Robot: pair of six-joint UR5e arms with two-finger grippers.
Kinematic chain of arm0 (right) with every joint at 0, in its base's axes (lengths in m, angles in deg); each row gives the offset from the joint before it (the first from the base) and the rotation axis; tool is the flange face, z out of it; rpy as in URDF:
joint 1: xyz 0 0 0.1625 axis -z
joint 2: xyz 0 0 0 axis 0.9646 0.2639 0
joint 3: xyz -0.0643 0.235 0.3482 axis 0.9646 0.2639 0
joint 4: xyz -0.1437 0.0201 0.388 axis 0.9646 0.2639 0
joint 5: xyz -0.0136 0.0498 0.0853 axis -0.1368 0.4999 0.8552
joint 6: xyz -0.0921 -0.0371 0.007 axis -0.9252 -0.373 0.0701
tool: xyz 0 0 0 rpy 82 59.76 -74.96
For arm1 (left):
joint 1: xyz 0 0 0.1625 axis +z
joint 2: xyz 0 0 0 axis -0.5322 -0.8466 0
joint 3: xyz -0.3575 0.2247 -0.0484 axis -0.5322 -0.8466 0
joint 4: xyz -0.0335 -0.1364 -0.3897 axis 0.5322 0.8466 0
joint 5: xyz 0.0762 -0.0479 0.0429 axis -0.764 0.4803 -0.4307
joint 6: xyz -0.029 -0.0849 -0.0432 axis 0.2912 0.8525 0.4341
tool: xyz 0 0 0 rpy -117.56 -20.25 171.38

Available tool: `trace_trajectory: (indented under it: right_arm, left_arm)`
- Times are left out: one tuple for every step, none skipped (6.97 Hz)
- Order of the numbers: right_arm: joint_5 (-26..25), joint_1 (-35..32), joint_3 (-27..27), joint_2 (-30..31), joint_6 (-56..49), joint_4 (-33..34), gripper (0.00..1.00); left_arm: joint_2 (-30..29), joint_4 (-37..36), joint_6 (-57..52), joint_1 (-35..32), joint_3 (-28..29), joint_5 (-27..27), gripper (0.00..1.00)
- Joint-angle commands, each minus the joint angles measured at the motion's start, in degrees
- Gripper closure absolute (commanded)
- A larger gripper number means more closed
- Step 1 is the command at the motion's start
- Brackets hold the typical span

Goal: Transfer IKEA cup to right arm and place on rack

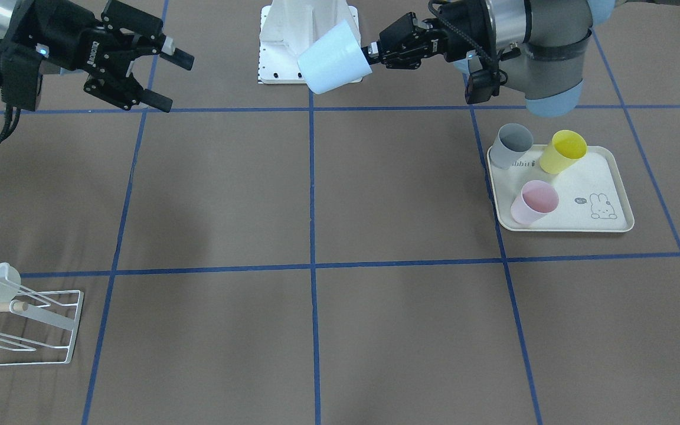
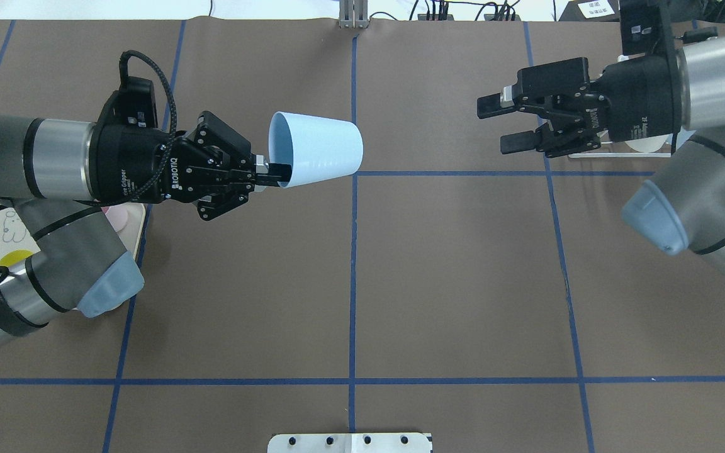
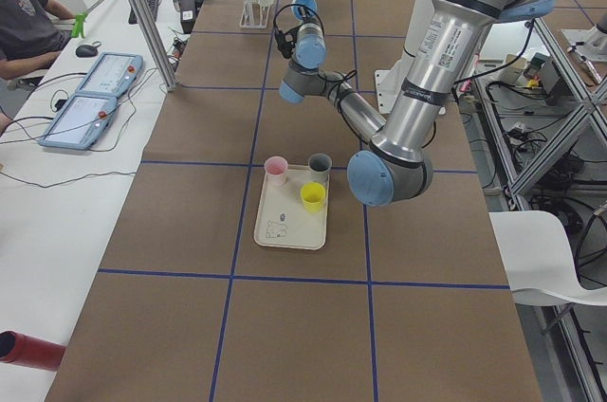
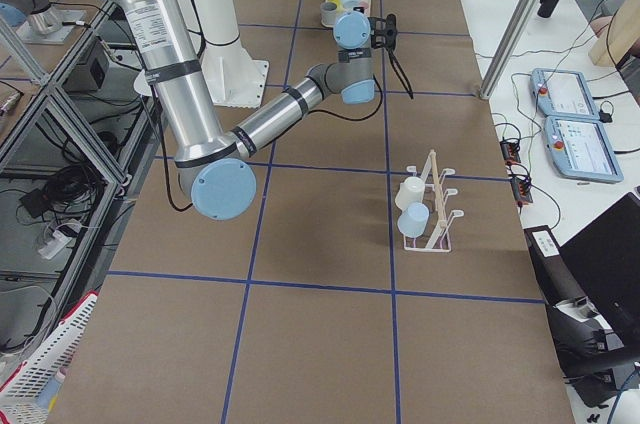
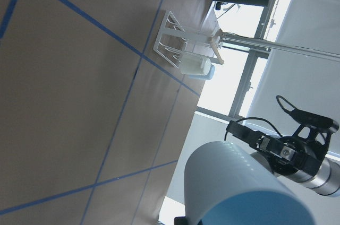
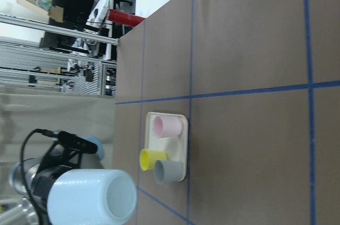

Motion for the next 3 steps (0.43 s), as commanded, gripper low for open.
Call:
trace_trajectory:
  right_arm:
    - [-11.88, 8.55, 0.72, -0.86, 8.66, -14.28, 0.02]
    - [-11.91, 9.46, 2.03, -3.82, 8.75, -15.20, 0.02]
    - [-12.00, 10.33, 3.78, -6.81, 9.02, -16.42, 0.02]
  left_arm:
    - [-0.25, 3.62, 6.02, 1.29, 0.02, -2.53, 1.00]
    - [-0.25, 5.46, 10.31, 1.47, 0.02, -2.54, 1.00]
    - [-0.25, 8.78, 12.96, 2.77, 0.19, -2.54, 1.00]
